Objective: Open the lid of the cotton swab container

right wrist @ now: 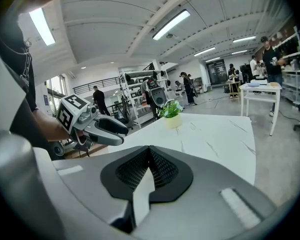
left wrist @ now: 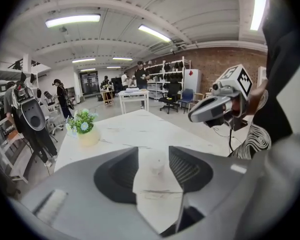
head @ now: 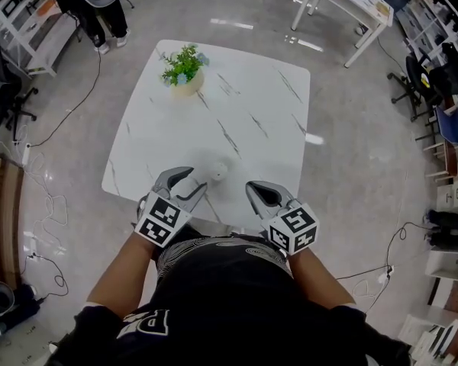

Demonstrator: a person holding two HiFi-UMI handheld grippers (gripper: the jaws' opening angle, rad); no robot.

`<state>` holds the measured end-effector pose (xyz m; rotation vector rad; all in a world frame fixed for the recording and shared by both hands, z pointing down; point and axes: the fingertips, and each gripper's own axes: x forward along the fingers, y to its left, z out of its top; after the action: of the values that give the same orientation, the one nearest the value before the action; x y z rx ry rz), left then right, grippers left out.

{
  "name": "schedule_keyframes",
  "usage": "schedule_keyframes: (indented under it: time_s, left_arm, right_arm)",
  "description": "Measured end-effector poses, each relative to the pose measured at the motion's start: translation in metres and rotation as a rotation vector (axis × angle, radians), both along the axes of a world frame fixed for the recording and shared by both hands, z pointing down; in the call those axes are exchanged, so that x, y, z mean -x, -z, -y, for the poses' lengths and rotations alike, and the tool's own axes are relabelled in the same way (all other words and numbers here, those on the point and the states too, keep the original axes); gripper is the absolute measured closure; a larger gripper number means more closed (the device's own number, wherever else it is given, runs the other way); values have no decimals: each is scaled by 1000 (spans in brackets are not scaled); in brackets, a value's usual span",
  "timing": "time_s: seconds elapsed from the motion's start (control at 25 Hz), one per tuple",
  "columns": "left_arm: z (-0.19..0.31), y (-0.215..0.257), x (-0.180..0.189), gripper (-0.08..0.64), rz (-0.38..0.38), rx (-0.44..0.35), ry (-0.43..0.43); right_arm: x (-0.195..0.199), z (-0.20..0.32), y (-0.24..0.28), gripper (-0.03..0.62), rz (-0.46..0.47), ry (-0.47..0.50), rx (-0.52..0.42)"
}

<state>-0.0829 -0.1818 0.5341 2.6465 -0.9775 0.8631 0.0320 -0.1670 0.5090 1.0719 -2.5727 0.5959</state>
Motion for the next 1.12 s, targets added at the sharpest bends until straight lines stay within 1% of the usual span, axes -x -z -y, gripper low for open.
schedule_keyframes:
  time_s: [0.24,0.32,0.44,0.52,0.68,0.92,1.04,1.12]
  left_arm:
    - [1,1,-3,272,4,-8,-15]
    - [1,1,-2,266,4,-11,-20]
    - [2,1,-2,259,2,-11,-15]
    - [2,-3,-2,258,16,-6,-14]
    - [0,-12,-6,258,42,10,-38]
    - [-4,-21,-12,258,46,21,-50]
    - [1,-26,-13,253,53,33,-39]
    - [5,-34,-13,253,48,55,-21]
  right_arm:
    - [-6,-2,3,592,-1,-7,-2]
    - [-6,-2,3,592,-2,-5,-2]
    - [-6,-5,1,592,-4,2,-2]
    - [-7,-6,0,592,-6,4,-2]
    - [-12,-8,-2,592,-8,1,-1]
    - [-19,-11,-2,592,-7,-8,3]
    - [-22,-10,-2,592,-3,-15,4]
    - [-24,-8,-3,592,-3,-19,5]
